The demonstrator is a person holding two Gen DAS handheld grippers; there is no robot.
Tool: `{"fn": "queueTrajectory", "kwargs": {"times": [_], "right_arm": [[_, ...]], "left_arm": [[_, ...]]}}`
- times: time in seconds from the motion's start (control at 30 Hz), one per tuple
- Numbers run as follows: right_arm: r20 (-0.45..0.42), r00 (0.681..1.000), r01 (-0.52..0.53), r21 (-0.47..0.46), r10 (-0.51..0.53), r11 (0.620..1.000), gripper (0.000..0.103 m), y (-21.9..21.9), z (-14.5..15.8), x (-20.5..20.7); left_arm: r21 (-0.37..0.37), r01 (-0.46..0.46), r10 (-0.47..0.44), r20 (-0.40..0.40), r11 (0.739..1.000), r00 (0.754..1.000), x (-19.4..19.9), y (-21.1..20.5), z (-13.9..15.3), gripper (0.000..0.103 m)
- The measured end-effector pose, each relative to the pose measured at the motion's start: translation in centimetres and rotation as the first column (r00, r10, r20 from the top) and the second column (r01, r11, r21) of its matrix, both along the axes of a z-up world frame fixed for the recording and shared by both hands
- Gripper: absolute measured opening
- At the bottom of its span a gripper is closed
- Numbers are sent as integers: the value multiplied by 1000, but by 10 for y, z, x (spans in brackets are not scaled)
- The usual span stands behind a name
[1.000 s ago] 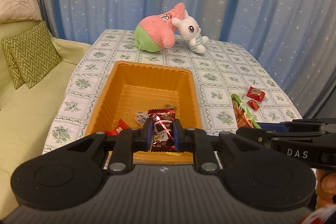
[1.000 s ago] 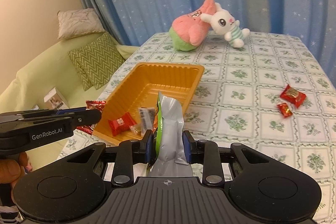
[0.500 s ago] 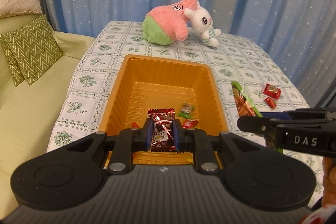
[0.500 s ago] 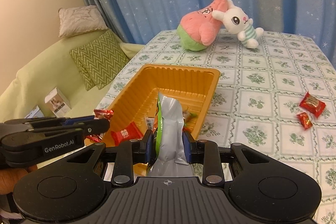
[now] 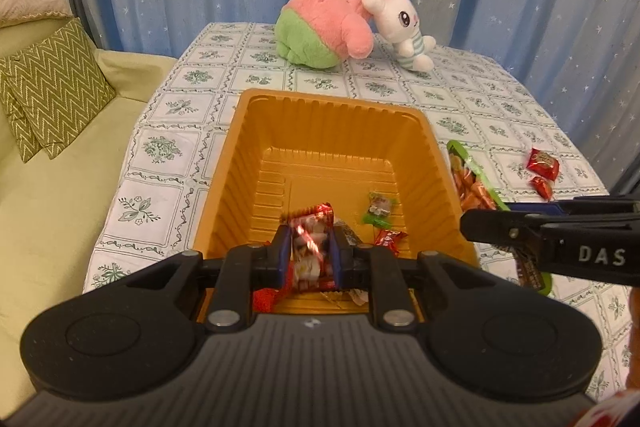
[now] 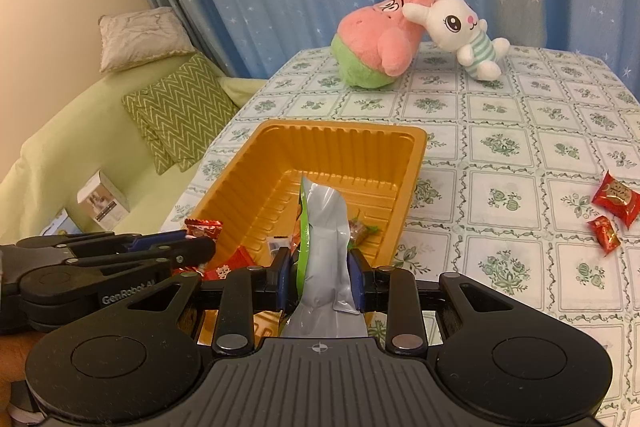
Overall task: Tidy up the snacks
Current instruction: 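Open both tools to drop the candy and packet into the tray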
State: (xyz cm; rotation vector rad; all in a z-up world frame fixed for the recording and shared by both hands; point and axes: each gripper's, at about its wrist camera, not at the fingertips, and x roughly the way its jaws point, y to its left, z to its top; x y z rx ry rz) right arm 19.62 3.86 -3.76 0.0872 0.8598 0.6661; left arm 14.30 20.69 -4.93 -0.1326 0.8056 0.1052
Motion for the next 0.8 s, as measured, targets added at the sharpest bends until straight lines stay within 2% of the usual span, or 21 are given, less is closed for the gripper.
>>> {"fn": "queueTrajectory", "kwargs": {"times": [0.03,0.07,0.1,0.43,0.67,0.7,0.77,0.8], "right_arm": [[-2,1000,1,0,-1,1000,30,0,-1,1],[-3,1000,2,0,-2,1000,30,0,-2,1],[-4,1000,4,0,-4,1000,30,0,-2,2],[-21,1000,8,9,-7,1000,30,1,-5,3],[-25,1000,2,35,-1,999,31,9,-4,5],[-27,1000,1,39,0,999,32,10,-4,5],[-29,1000,3,55,-1,998,41,11,-4,6],[-27,1000,11,66,-9,998,49,9,-4,6]], "left_arm": [[5,-6,6,-5,1000,1000,1,0,-2,30],[6,-12,12,-4,1000,1000,0,1,-3,40],[4,-16,16,1,1000,1000,-1,2,-3,42],[24,-59,59,12,998,998,-24,12,3,45],[32,-83,82,28,996,996,-35,16,9,52],[33,-85,84,29,996,996,-36,16,9,53],[33,-88,87,29,996,996,-40,15,9,53],[34,-88,87,30,996,996,-41,15,10,54]]}}
